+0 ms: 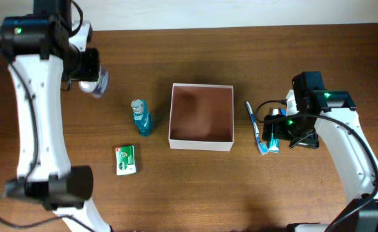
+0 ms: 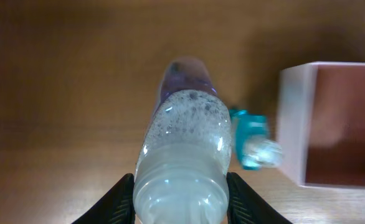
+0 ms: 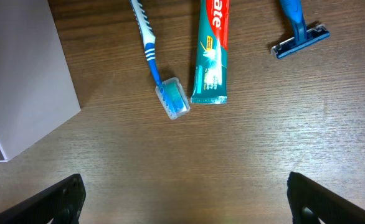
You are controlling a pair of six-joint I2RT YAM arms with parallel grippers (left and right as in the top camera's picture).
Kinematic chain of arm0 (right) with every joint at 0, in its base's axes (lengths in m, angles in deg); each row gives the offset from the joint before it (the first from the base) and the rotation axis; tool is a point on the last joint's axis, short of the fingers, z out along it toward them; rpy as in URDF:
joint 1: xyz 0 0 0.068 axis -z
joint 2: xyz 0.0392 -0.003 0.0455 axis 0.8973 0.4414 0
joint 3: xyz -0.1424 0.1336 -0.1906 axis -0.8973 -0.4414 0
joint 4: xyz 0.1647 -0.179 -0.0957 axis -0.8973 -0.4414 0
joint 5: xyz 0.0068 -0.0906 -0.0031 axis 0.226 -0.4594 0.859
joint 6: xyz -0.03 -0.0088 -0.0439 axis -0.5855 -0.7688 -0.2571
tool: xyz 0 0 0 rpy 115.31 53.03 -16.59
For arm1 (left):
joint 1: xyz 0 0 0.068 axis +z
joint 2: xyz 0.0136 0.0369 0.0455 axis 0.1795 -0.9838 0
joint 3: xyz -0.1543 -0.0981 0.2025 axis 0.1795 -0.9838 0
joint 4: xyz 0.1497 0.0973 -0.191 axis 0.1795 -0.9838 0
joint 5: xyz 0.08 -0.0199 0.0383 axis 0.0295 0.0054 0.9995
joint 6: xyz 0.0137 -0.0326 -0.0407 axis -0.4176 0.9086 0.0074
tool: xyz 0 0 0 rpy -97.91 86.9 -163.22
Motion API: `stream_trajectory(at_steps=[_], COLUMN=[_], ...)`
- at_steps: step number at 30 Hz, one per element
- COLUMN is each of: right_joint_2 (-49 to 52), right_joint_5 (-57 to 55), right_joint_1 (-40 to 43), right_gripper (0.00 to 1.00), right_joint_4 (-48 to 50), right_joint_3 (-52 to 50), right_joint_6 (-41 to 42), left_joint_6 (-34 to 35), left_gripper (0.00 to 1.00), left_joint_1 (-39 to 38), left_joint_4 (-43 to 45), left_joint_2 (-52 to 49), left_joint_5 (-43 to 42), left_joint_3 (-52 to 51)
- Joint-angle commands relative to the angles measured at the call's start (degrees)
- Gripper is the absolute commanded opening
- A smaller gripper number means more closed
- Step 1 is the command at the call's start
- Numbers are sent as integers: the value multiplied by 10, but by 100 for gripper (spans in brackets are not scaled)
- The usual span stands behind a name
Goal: Pack container
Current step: 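Carry the soap bottle into the white box and release it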
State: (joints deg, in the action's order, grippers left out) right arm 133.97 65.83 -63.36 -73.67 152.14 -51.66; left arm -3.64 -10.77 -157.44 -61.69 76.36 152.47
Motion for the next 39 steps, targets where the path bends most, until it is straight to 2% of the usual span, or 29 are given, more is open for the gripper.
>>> stream_trajectory(at_steps=[1, 5, 8, 14, 20, 27, 29, 30, 31, 32, 33, 36, 39], right_joint_2=[4, 4, 4, 4, 4, 4, 4, 4, 4, 4, 4, 4, 4], right_joint_5=[-7, -7, -7, -7, -7, -7, -7, -7, -7, -7, -7, -7, -7], right_joint_1=[3, 3, 3, 4, 4, 4, 4, 4, 4, 4, 4, 4, 4], right_gripper=[99, 99, 99, 99, 99, 98, 99, 99, 99, 99, 99, 99, 99], right_joint_4=[0, -1, -3, 1, 1, 0, -2, -2, -2, -2, -2, -2, -2], right_joint_3=[9, 9, 9, 9, 9, 9, 9, 9, 9, 9, 9, 9, 9], right_joint_6=[-4, -4, -4, 1, 0, 0, 0, 0, 0, 0, 0, 0, 0], left_joint_6=[16, 16, 16, 0, -11, -10, -10, -10, -10, -10, -10, -10, -10], left_gripper=[11, 11, 11, 11, 11, 11, 22, 40, 54, 74, 77, 77, 78], left_joint_1=[-87, -171, -238, -317, -360, -374, -374, -374, -374, -374, -374, -373, -364], left_joint_4=[-5, -2, 44, 153, 223, 249, 253, 257, 257, 254, 250, 210, 123], left_joint_2=[65, 65, 50, -19, -112, -198, -202, -202, -202, -202, -202, -190, -160], left_joint_5=[-16, -20, -20, -20, -20, -20, -20, -20, -20, -20, -20, -20, -17], left_joint_3=[30, 28, 5, -61, -73, -73, -73, -73, -71, -66, -63, -40, 19])
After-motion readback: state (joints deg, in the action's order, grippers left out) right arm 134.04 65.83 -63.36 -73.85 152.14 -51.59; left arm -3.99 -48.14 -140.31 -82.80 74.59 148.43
